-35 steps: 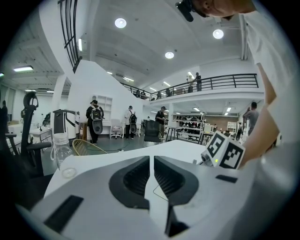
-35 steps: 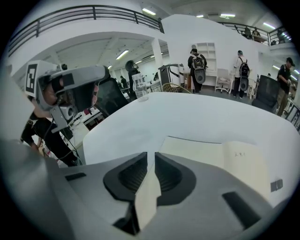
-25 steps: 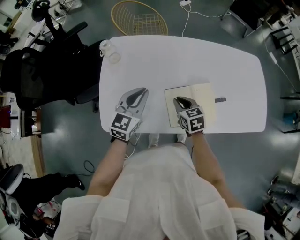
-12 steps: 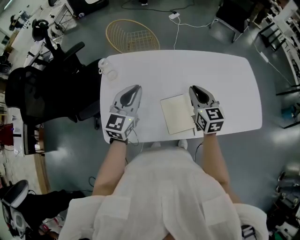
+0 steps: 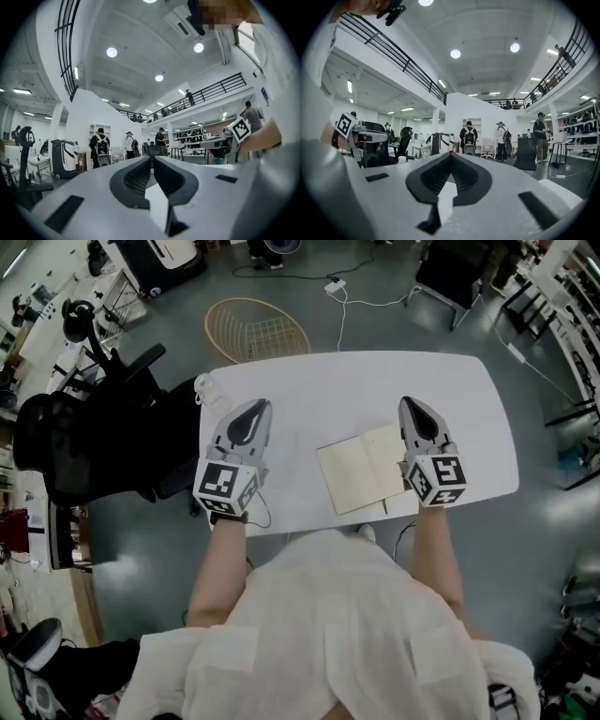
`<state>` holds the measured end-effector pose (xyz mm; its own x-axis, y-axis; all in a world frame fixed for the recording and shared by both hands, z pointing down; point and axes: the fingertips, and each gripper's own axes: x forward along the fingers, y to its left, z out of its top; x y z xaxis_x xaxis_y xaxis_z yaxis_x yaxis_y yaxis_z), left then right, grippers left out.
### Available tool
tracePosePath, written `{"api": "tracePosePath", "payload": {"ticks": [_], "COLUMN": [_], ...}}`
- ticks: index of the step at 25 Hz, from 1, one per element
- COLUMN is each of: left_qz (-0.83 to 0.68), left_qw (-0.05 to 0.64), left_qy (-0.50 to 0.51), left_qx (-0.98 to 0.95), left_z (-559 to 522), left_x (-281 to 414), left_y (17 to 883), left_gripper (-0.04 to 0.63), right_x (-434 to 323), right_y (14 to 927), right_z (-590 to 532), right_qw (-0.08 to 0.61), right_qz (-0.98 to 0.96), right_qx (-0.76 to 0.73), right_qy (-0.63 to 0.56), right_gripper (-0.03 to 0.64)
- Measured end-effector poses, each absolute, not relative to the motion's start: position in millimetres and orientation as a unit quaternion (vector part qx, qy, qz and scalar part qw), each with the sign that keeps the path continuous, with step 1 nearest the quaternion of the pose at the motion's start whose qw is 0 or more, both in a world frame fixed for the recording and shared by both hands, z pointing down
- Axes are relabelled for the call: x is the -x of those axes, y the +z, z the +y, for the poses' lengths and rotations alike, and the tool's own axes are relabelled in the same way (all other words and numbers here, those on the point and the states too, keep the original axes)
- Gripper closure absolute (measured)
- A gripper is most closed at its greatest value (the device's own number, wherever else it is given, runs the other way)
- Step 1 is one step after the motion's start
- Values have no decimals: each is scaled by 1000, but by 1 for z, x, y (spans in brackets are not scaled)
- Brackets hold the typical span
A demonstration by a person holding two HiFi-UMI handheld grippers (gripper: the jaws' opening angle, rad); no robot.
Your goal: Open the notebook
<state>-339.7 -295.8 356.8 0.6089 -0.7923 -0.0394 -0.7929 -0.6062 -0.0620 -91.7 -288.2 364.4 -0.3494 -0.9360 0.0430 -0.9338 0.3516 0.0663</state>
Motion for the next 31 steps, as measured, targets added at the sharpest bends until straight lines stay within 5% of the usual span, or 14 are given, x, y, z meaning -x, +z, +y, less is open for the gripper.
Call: {"api": "tracePosePath", "payload": {"ticks": [31], "left_qz": [441], "left_qw": [57], "left_qy": [23], "left_qx": [895], "left_z": [-292], "left_x": [333], "left_y": [335], "left_gripper": [578], "right_x": [70], "right_y": [336], "right_z": [-267], "right_qw": [37], "right_qz": [-812], "right_qx": [-581], "right_qy": [-48], "right_gripper": [615]}}
